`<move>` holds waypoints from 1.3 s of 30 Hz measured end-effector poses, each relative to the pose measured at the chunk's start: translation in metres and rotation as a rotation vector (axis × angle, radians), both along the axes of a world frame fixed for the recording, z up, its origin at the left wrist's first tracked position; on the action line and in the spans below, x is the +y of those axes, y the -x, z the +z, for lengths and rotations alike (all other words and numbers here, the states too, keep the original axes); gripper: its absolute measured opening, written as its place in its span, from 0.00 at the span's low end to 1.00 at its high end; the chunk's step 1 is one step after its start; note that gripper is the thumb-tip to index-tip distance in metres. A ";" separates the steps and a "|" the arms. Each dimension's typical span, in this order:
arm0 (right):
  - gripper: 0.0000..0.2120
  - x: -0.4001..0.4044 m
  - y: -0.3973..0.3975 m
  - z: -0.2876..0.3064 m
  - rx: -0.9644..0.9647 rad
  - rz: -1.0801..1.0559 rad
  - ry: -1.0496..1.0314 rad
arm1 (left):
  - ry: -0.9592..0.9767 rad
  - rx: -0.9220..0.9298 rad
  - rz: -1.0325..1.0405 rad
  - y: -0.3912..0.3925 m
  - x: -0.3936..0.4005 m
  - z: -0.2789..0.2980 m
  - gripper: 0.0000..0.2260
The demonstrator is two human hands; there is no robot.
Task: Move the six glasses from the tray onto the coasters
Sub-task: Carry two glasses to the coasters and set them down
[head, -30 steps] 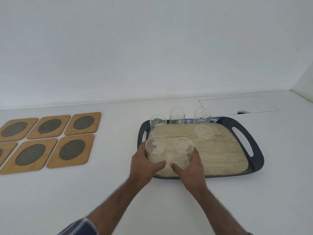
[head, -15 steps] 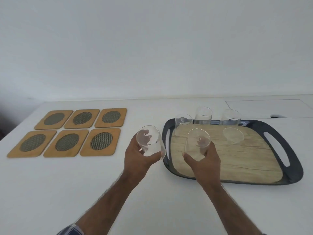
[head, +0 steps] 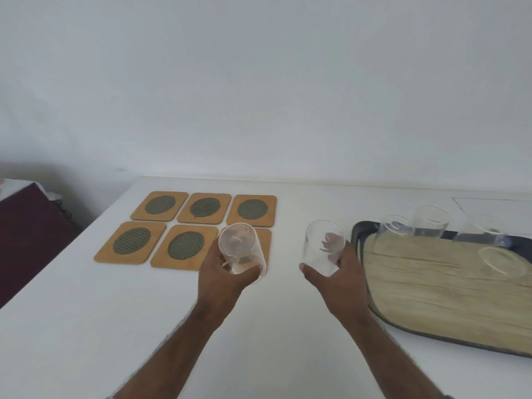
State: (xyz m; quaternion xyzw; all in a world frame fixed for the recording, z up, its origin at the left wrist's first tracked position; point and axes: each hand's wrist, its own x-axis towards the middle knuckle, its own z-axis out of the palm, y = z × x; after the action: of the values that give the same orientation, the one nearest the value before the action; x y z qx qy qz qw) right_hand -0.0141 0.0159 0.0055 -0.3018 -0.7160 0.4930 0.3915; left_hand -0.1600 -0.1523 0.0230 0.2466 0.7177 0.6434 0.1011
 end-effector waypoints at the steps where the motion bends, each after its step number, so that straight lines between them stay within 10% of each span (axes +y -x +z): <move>1: 0.31 -0.007 0.010 0.001 -0.006 0.005 -0.005 | -0.001 0.001 -0.001 0.011 -0.007 0.000 0.30; 39: 0.30 -0.130 0.283 -0.006 -0.103 0.201 0.002 | 0.188 0.057 0.105 0.379 -0.082 -0.016 0.33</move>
State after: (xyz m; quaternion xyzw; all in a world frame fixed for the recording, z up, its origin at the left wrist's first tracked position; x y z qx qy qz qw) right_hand -0.2971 -0.1143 -0.0005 -0.2537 -0.7612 0.5144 0.3026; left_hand -0.5392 -0.2342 0.0066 0.2164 0.7895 0.5702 0.0695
